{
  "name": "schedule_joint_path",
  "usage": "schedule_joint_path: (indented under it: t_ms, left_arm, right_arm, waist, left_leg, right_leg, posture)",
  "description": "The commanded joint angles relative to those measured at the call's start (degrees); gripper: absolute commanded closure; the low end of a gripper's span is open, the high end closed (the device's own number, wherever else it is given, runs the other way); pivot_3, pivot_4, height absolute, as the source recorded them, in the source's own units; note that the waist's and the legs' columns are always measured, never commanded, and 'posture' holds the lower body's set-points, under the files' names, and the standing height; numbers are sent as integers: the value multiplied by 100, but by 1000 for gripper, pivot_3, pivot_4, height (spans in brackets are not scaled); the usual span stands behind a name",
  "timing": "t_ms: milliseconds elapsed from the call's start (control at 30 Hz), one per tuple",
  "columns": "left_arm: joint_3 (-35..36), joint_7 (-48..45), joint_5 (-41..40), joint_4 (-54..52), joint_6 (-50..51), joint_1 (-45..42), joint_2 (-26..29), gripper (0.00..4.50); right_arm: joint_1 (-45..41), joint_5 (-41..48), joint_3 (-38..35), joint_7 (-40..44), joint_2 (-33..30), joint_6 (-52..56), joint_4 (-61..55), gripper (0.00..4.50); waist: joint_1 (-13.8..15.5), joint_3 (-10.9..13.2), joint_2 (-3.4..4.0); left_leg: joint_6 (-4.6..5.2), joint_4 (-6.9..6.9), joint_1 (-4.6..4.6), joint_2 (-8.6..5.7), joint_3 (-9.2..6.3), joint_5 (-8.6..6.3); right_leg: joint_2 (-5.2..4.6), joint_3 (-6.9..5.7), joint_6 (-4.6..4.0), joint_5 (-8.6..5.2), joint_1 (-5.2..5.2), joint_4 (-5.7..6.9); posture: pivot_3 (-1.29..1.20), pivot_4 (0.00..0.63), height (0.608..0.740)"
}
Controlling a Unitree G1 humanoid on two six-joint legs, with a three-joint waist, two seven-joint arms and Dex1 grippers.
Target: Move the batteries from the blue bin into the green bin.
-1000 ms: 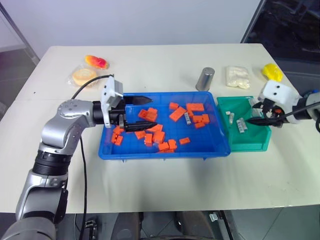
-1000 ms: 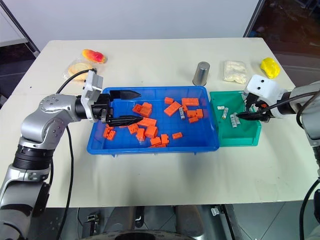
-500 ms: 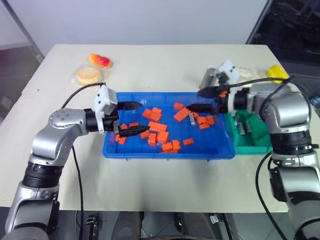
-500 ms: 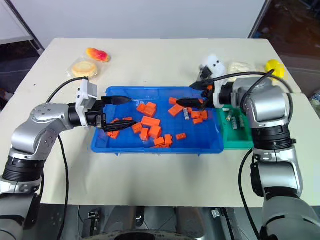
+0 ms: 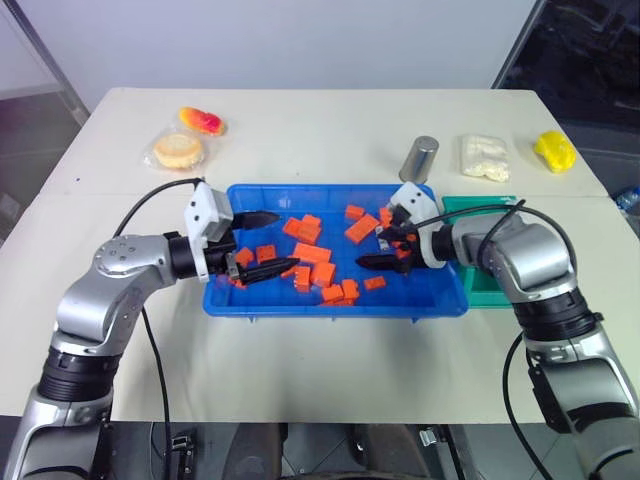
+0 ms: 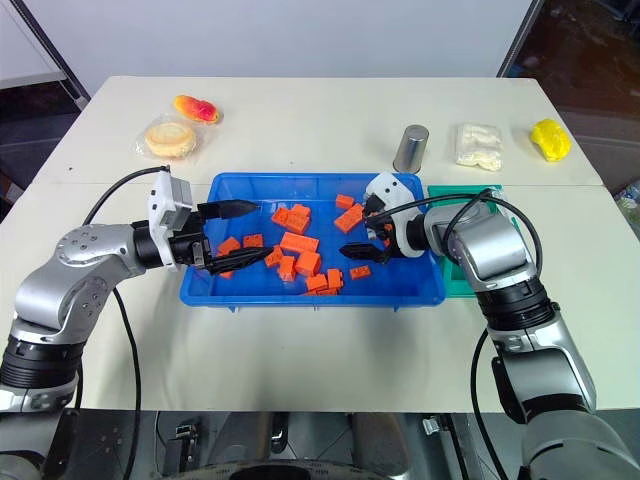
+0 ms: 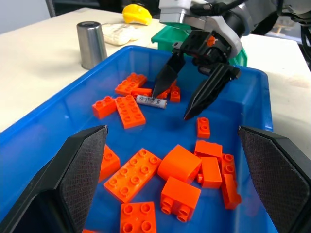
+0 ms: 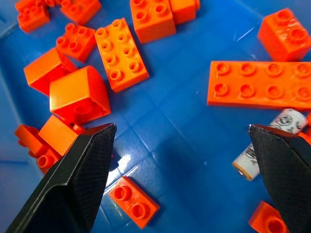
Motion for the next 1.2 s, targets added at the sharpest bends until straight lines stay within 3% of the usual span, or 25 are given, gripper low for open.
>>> schedule_joint_path:
  t_ms: [33,333,567,1200]
  left_arm:
    - [155,71,-42,-243,-75,40,3,0]
    - [102,184,-30,-273,-111,54,-75,0]
    - [73,181,19,-194,-167,9,-143,0]
    - [-32,327,216,-214,-290,53,-304,0]
  right_arm:
    - [-193,-80,-17,-26,-132,-203,70,54]
    - [-316,-297,-31,12,-398,-636,567,54]
    - [-272,-164,-148,82,-588,-479,308,54]
    - [-819,-608,14,-542,531,-1127,2254,54]
  waist:
    - [1,0,0]
    - [5,0,0]
    - [6,0,0]
    - [-16,-2,-3]
  left_leg:
    - [0,0,0,0,0,0]
    - [0,1,0,0,1,0]
    - [0,-1,0,0,0,0]
    - [-1,0,10,2,1,0]
  right_leg:
    - [0,0,0,0,0,0]
    - [0,0,0,0,1,-1]
    - [1,0,0,0,0,-1]
    - [3,0,0,0,7,2]
  posture:
    - [0,150,740]
    - [0,150,740]
    - [0,150,740]
    - [0,150,740]
